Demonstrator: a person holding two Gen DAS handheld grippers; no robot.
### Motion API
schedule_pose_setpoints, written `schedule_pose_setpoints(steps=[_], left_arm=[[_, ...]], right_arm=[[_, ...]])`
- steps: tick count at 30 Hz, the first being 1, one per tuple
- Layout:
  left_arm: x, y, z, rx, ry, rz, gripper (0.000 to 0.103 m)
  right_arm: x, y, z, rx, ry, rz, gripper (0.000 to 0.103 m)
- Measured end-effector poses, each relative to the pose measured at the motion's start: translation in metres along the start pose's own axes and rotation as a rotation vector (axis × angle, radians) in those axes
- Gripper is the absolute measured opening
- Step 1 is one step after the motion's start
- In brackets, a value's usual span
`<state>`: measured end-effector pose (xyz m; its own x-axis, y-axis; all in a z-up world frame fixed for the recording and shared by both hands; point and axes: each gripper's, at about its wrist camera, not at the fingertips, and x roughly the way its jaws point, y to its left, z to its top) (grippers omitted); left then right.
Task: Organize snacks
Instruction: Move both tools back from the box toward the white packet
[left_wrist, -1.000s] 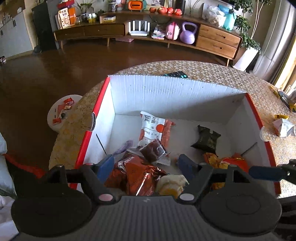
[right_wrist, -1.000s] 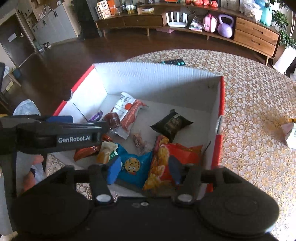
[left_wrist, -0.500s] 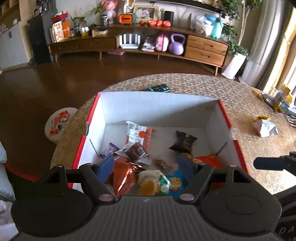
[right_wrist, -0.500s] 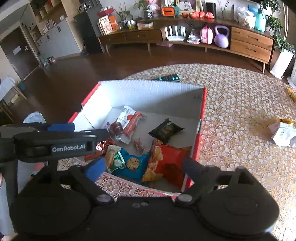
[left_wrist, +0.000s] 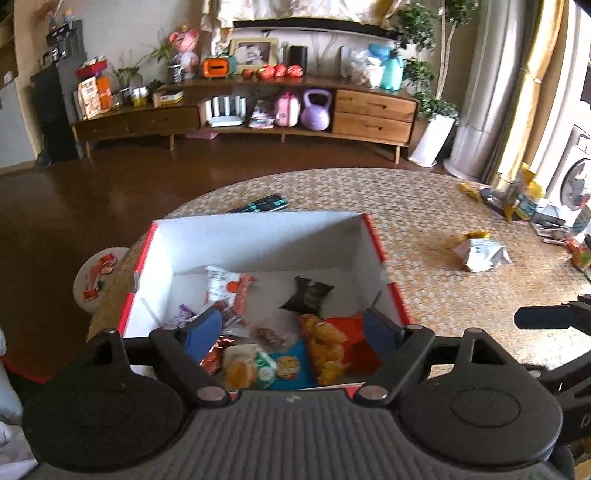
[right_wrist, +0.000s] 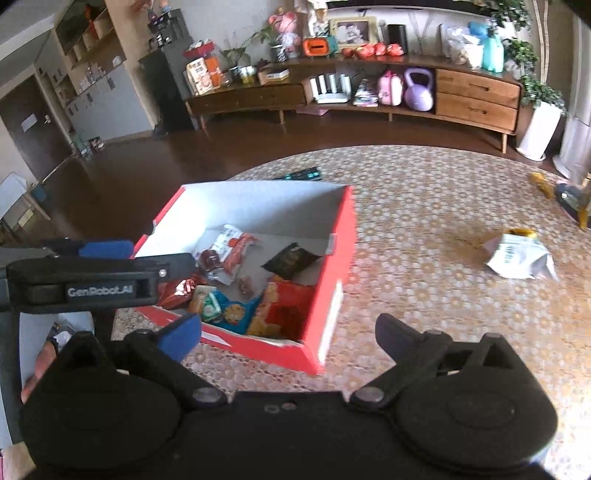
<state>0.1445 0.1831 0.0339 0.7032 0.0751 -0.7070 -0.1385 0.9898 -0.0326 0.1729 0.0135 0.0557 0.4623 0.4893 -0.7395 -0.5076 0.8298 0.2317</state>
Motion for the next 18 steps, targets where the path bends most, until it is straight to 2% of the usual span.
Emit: schedule_pose_setpoints(steps=[4,6,8,9,18], left_arm=[[-0.001,-0.019,0.0,0.004,-0.02,-0.044,0.085],[0.0,-0.028,0.002,-0.001,-0.029,-0.072,0.089],[0.002,-0.041,0.003,-0.001,-0.042,-0.098,0.1],[0.003,-0.047,0.003,0.003,-0.051,-0.114,0.102],[0.021,-0.11,0.013,0.047,-0.053,-0.171,0.103]], right_arm=[[-0.017,-0.023,-0.005,0.021,-0.015,-0.024,0.101],[-0.024,-0.035,-0.008,0.033,-0.023,-0.038,0.101],[-0.031,-0.049,-0.01,0.046,-0.03,-0.056,0.101],[-0.034,-0.056,-0.01,0.053,-0.031,-0.065,0.101],[-0.05,-0.116,-0.01,0.095,-0.035,-0.142,0.101]])
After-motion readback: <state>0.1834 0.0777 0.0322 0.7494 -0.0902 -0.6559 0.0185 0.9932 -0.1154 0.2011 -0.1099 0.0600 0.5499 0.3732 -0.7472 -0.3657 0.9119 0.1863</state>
